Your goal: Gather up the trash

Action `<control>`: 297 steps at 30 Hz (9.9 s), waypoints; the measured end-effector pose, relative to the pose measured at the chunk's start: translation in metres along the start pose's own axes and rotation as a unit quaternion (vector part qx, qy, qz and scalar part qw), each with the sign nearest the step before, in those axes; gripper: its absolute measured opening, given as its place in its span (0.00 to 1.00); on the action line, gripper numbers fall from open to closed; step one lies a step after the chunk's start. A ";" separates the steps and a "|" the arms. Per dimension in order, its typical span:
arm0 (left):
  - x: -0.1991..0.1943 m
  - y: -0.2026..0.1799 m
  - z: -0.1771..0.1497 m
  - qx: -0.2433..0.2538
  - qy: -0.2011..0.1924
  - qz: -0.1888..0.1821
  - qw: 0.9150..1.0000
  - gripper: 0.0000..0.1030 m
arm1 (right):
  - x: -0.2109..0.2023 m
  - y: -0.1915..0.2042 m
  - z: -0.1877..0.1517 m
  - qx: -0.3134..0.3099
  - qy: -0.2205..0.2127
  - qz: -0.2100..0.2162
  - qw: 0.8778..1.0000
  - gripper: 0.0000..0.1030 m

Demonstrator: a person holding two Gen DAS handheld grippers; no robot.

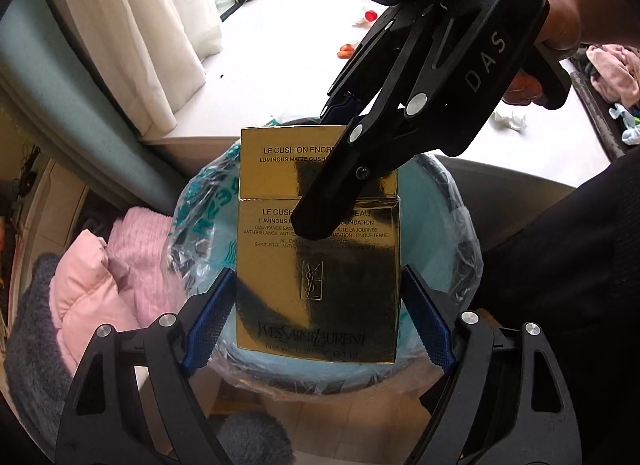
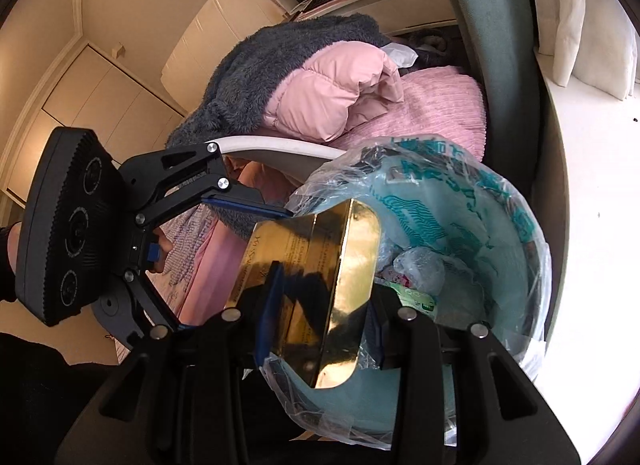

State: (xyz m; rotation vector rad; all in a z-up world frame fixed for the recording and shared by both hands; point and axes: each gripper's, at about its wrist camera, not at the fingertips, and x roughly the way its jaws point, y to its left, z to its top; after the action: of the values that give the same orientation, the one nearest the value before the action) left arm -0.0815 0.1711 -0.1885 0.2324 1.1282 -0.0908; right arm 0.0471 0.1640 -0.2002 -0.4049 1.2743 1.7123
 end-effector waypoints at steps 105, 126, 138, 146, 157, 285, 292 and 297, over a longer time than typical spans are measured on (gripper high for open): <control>0.315 -0.040 0.384 0.015 -0.033 -0.225 0.974 0.19 | -0.220 -0.357 -0.184 0.345 -0.238 -0.224 0.880 0.22; 0.239 -0.047 0.372 0.015 -0.062 -0.210 0.976 0.00 | -0.239 -0.293 -0.178 0.315 -0.245 -0.216 0.891 0.12; 0.134 -0.035 0.300 -0.016 -0.086 -0.167 0.982 0.00 | -0.212 -0.183 -0.153 0.261 -0.246 -0.178 0.916 0.12; 0.075 -0.007 0.224 -0.054 -0.090 -0.123 0.987 0.00 | -0.169 -0.117 -0.113 0.206 -0.222 -0.151 0.941 0.12; 0.015 0.030 0.111 -0.114 -0.078 -0.072 0.988 0.00 | -0.081 -0.044 -0.057 0.138 -0.160 -0.104 0.972 0.12; 0.211 -0.303 0.366 0.227 -0.028 -0.325 0.918 0.94 | -0.278 -0.213 -0.441 0.588 -0.206 -0.326 0.711 0.76; 0.220 -0.303 0.367 0.228 -0.019 -0.325 0.918 0.94 | -0.273 -0.222 -0.438 0.588 -0.193 -0.317 0.719 0.69; 0.223 -0.296 0.367 0.213 -0.016 -0.319 0.923 0.94 | -0.274 -0.224 -0.435 0.582 -0.195 -0.315 0.724 0.68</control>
State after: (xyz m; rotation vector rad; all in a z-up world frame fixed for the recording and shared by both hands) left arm 0.2820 -0.1905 -0.2812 0.2384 1.1060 -0.9251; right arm 0.2610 -0.3431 -0.3095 0.2709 1.3951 0.1925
